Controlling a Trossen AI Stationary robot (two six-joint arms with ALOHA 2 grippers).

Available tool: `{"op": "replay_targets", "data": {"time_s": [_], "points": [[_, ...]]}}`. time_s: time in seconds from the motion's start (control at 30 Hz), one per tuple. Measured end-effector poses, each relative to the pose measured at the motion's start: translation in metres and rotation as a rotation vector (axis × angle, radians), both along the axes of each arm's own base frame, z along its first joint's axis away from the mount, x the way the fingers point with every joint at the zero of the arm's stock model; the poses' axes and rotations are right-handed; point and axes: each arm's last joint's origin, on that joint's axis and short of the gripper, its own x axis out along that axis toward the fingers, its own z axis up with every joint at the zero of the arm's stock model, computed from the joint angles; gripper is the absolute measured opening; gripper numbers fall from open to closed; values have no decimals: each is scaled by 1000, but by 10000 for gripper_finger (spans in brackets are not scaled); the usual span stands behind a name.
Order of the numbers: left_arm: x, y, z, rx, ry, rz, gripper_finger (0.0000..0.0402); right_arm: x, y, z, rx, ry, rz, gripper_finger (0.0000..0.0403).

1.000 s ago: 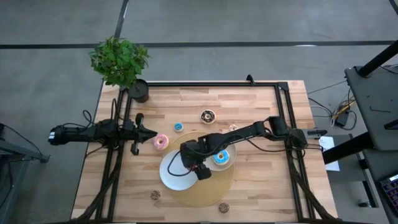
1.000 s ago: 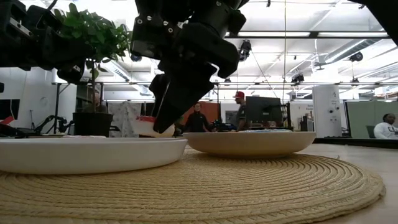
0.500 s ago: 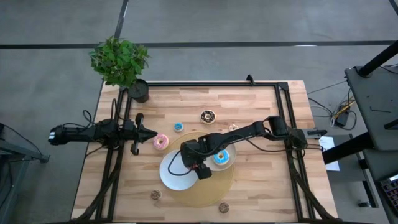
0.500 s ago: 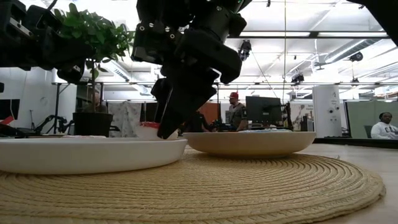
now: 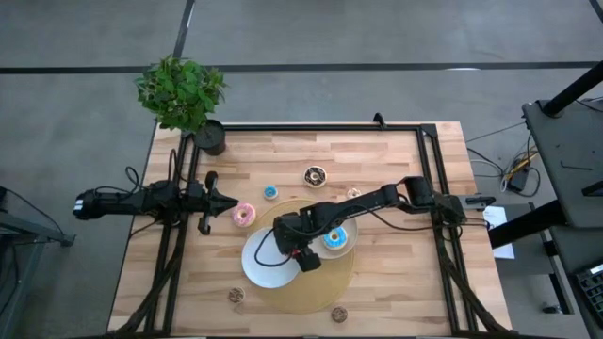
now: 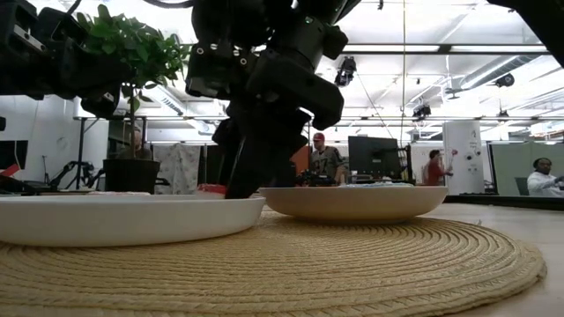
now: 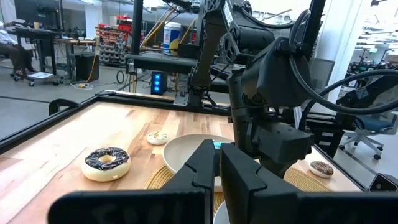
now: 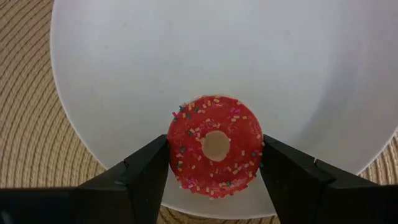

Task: Pick & Place donuts
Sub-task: Put the small red donut on the white plate, then put the small white donut on the white plate

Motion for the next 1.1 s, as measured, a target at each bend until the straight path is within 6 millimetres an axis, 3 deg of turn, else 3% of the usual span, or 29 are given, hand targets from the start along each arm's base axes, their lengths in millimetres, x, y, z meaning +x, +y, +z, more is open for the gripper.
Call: {"op": "replay_targets", "data": {"time_s": [0.5, 1.1], "points": [[0, 0, 0, 0, 0, 0, 0, 0, -2, 0, -4, 5, 6, 232], [0, 0, 0, 0, 0, 0, 0, -2, -2, 3, -4, 13, 2, 303]]}}
